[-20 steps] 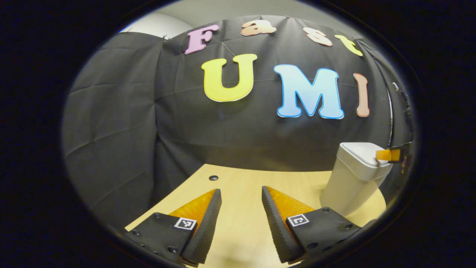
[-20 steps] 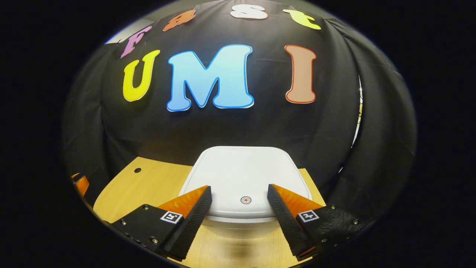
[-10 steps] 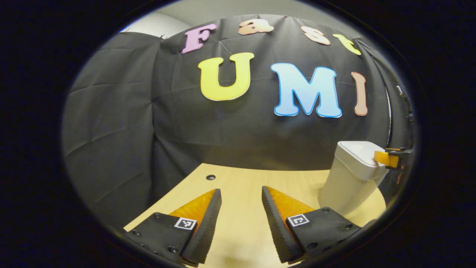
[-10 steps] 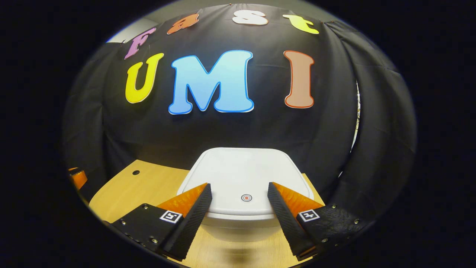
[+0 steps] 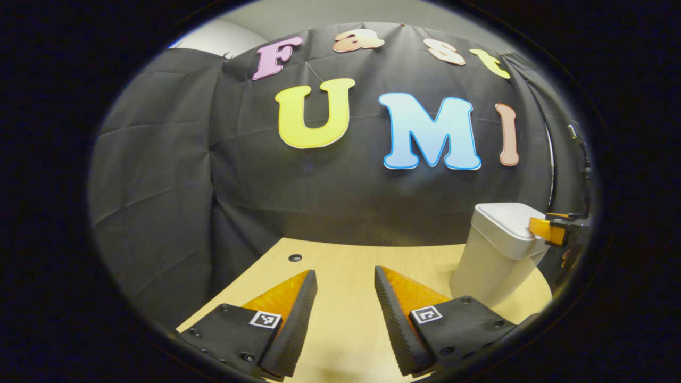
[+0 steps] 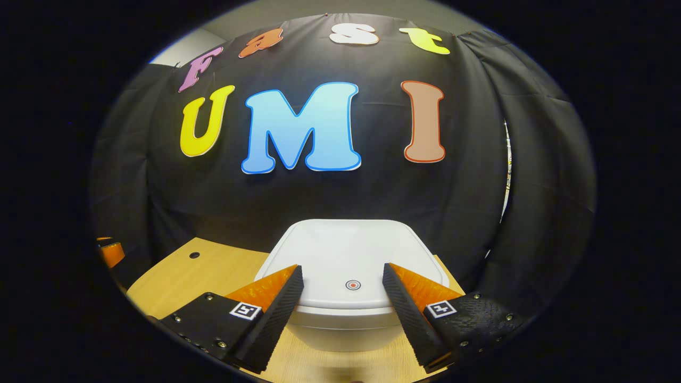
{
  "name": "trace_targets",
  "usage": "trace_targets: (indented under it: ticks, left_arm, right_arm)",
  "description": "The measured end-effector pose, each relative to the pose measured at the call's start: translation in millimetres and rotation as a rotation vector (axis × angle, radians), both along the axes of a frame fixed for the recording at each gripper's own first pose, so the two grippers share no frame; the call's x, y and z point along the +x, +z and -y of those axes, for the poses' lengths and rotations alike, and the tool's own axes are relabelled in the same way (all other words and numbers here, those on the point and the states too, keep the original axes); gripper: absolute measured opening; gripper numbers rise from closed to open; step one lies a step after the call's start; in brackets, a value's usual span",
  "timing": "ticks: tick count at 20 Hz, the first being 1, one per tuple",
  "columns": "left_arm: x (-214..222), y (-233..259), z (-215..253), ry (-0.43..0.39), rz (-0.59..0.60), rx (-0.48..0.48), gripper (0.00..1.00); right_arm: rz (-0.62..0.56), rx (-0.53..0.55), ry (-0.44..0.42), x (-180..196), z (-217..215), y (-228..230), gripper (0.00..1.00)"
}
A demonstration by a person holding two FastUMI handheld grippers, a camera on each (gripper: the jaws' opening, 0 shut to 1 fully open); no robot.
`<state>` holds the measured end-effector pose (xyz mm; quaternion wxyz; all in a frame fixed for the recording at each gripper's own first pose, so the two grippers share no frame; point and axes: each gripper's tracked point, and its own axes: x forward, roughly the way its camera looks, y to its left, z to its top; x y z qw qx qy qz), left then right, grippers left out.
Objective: Press the lid of the desktop garbage bin to open it, pick up the crumpled paper on the desktop and throw it into the bin, then pick up the pop can on the desktop and drop it into the bin, and finally close the garbage bin lid.
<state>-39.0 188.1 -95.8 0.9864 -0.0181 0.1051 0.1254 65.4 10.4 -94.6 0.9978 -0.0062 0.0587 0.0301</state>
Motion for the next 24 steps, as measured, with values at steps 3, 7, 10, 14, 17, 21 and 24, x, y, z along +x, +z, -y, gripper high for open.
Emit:
trace_targets:
  ticks: [3, 7, 10, 14, 17, 21, 24]
  left_arm:
    - [7.1, 14.8, 3.2, -0.023, 0.026, 0.008, 0.74]
    - [15.5, 49.4, 16.1, -0.075, 0.082, 0.020, 0.74]
    - [14.6, 75.1, 37.4, -0.131, 0.128, 0.025, 0.74]
    - [6.0, 97.0, 80.4, -0.234, 0.151, 0.044, 0.74]
    - [-7.5, 110.9, 115.9, -0.299, 0.168, 0.016, 0.82]
    - [-31.0, 124.4, 169.4, -0.336, 0.187, 0.044, 0.74]
    - [-46.8, 135.6, 215.5, -0.319, 0.203, 0.074, 0.81]
  right_arm:
    - [0.002, 0.004, -0.010, -5.0, 0.0, 4.3, 0.97]
    - [0.087, -0.008, -0.007, -33.6, -9.4, 42.3, 0.97]
    - [0.180, 0.000, -0.001, -65.9, -22.0, 75.5, 0.96]
    - [0.268, -0.013, -0.025, -114.1, -26.4, 110.3, 0.96]
    - [0.305, -0.006, -0.046, -150.0, -20.8, 124.7, 0.96]
    - [0.341, -0.010, -0.051, -181.3, 2.6, 135.6, 0.96]
    - [0.366, 0.008, -0.029, -191.2, 36.0, 139.4, 0.95]
